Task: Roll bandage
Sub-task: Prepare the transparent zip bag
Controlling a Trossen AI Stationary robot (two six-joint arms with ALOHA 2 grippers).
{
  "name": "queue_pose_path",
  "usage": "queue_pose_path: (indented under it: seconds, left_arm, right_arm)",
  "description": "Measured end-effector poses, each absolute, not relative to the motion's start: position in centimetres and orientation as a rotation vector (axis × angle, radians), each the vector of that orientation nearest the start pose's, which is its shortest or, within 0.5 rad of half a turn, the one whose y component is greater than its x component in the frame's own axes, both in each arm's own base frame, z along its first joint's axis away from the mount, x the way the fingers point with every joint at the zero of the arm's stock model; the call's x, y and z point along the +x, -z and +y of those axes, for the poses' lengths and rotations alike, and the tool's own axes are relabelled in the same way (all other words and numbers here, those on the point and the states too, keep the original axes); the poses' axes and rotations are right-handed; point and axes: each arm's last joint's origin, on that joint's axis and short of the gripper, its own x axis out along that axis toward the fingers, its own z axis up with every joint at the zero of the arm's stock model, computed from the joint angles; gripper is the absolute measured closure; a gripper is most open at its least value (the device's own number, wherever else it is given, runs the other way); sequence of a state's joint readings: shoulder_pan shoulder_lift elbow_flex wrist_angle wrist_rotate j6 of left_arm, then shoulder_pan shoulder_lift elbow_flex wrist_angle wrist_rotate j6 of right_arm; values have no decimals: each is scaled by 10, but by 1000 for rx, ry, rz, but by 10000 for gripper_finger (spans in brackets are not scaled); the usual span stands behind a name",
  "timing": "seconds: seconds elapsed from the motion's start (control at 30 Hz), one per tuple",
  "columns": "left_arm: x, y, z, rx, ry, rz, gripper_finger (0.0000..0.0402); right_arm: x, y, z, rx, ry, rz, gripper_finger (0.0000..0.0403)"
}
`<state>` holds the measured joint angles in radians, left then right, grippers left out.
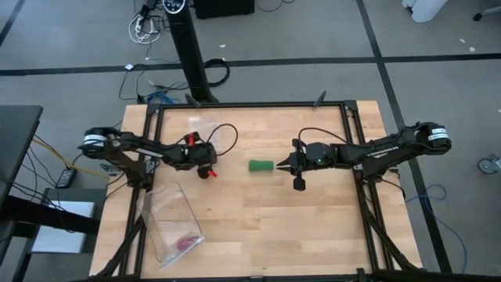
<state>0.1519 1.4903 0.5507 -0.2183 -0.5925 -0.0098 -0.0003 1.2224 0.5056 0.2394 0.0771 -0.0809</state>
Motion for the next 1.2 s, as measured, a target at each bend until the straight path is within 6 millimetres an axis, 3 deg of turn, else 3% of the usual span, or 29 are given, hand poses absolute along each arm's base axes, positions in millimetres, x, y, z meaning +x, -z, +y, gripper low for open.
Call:
queue_pose_path:
  seconds: [0.2,0.6,0.77,0.9,1.2]
  left_arm:
    - [232,-107,57,304,-678,1163,390]
    - [249,-133,52,292,-679,1093,399]
    - [267,-153,44,287,-653,1035,400]
    - [286,-179,33,278,-594,968,400]
    - [323,-243,4,168,-293,803,401]
  right_arm:
    - [240,-192,-3,-99,58,481,361]
    - [240,-192,-3,-105,57,478,367]
    - [241,-194,-3,-114,55,455,358]
    - [242,-195,-3,-144,49,440,327]
    - [248,-209,-4,-273,71,398,262]
